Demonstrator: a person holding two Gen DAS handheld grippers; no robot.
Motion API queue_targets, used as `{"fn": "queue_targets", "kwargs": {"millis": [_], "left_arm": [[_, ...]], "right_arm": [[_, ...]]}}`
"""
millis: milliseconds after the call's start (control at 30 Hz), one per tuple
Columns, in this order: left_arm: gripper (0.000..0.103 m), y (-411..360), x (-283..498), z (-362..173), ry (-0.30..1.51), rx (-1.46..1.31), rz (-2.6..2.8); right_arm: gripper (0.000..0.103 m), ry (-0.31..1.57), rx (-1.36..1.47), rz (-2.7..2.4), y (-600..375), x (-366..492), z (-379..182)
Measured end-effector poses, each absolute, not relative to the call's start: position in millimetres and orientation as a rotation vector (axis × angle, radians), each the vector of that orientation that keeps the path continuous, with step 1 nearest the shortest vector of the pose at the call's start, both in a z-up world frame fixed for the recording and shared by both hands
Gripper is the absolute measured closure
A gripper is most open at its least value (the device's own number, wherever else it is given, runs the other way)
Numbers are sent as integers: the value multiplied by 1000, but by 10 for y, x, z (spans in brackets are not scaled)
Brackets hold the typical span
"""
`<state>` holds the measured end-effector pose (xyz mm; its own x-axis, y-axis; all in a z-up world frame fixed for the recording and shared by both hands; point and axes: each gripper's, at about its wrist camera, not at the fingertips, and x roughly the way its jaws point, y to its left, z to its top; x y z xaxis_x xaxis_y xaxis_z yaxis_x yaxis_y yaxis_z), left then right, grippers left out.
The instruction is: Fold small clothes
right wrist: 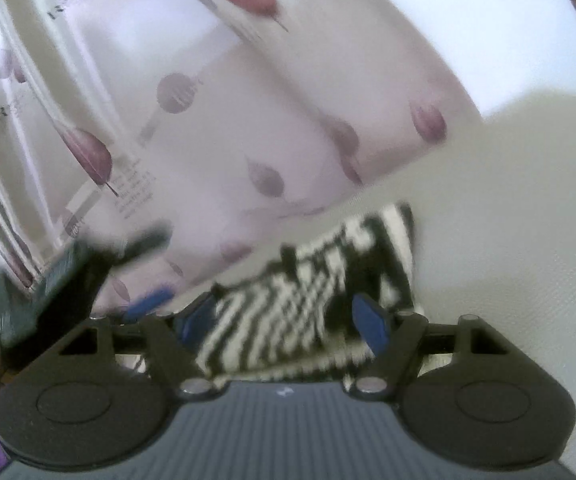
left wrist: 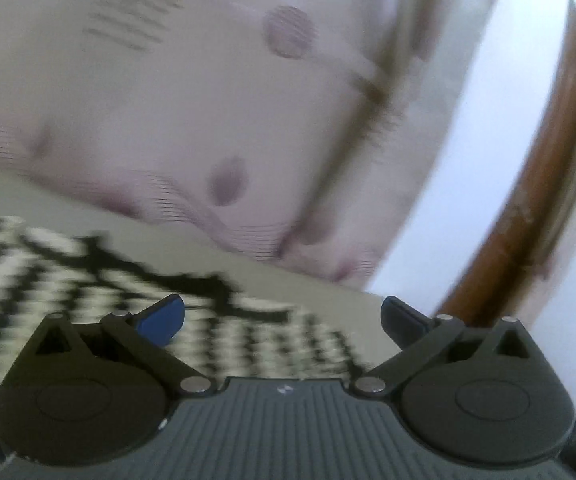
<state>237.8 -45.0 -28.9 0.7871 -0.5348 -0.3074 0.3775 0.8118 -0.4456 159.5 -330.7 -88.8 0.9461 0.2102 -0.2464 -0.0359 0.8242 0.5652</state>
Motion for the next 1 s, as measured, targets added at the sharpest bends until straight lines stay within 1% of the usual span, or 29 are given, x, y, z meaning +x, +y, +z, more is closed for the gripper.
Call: {"fn": "queue_targets", "kwargs": {"millis": [133, 167, 200, 233, 300, 367, 400, 433, 500, 533, 600, 700, 767, 833, 867, 1000], "left_arm": [[2, 89, 2364, -537, 462, -342, -341], [2, 216, 2361, -607, 465, -361, -306], [3, 323, 2386, -665, 464, -388, -276], [3, 388, 2396, -731, 451, -409, -249], [3, 516, 2366, -808, 444, -475, -225], [1, 512, 2342, -786, 414, -464, -211], [1, 478, 2370, -766, 421, -443, -201], [1, 432, 2391, -765, 430, -424, -202], [0, 411, 2377, -737, 437, -412, -210], [0, 408, 2409, -742, 442, -418, -208], [0, 442, 2441, -771, 452, -448, -203], [0, 532, 2346, -824, 440, -471, -189], [0, 516, 2328, -818, 437, -460, -186], [0, 506, 2313, -805, 434, -450, -184], [0, 502, 2321, -806, 437, -446, -183], [0, 504, 2348, -811, 448, -444, -176]], "right_arm": [[26, 341, 478, 87, -3425, 1907, -846], [27, 354, 452, 89, -3443, 1989, -849], [32, 368, 418, 95, -3452, 2086, -852], [35, 387, 383, 94, -3446, 2186, -860], [35, 409, 334, 105, -3435, 2349, -893], [35, 443, 289, 93, -3422, 2513, -946], [43, 482, 271, 87, -3410, 2594, -1004], [69, 518, 273, 102, -3403, 2667, -1045], [79, 564, 247, 120, -3333, 2758, -1105], [88, 586, 200, 105, -3274, 2797, -1124], [94, 565, 224, 126, -3270, 2797, -1073], [95, 426, 250, 156, -3261, 2677, -780], [95, 290, 302, 175, -3288, 2565, -494], [95, 192, 327, 162, -3364, 2486, -341], [95, 188, 332, 153, -3416, 2522, -360], [94, 406, 409, 59, -3636, 2842, -938]]}}
